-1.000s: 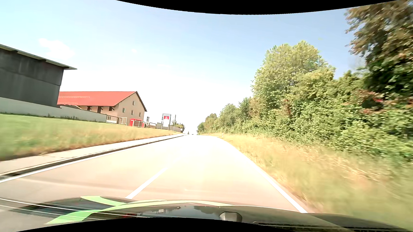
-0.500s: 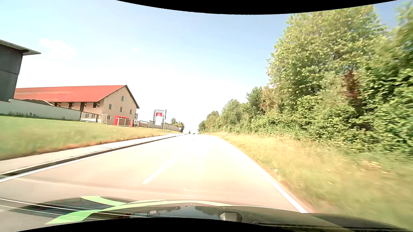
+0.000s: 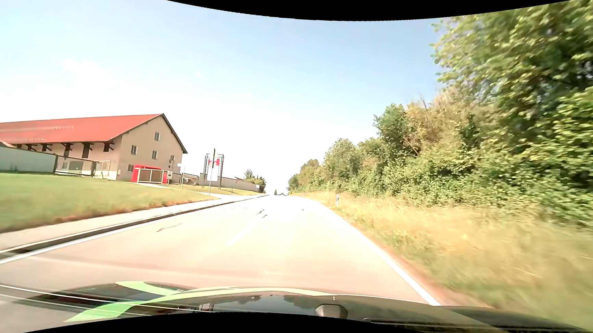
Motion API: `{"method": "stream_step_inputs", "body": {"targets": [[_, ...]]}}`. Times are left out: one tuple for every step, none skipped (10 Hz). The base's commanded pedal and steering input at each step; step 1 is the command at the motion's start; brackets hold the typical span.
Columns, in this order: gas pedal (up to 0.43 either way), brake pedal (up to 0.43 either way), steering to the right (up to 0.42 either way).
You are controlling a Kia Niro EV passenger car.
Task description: Follow the waypoints while adhering to traffic rules and regulations
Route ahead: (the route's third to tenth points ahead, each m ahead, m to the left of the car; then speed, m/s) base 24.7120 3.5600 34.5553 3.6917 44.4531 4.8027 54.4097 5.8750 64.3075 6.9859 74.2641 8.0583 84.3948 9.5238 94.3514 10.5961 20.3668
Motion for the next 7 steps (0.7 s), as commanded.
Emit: {"method": "stream_step_inputs", "body": {"targets": [[0.358, 0.000, -0.015], [0.358, 0.000, -0.015], [0.358, 0.000, -0.015], [0.358, 0.000, -0.015], [0.358, 0.000, -0.015], [0.358, 0.000, -0.015], [0.358, 0.000, -0.014]]}}
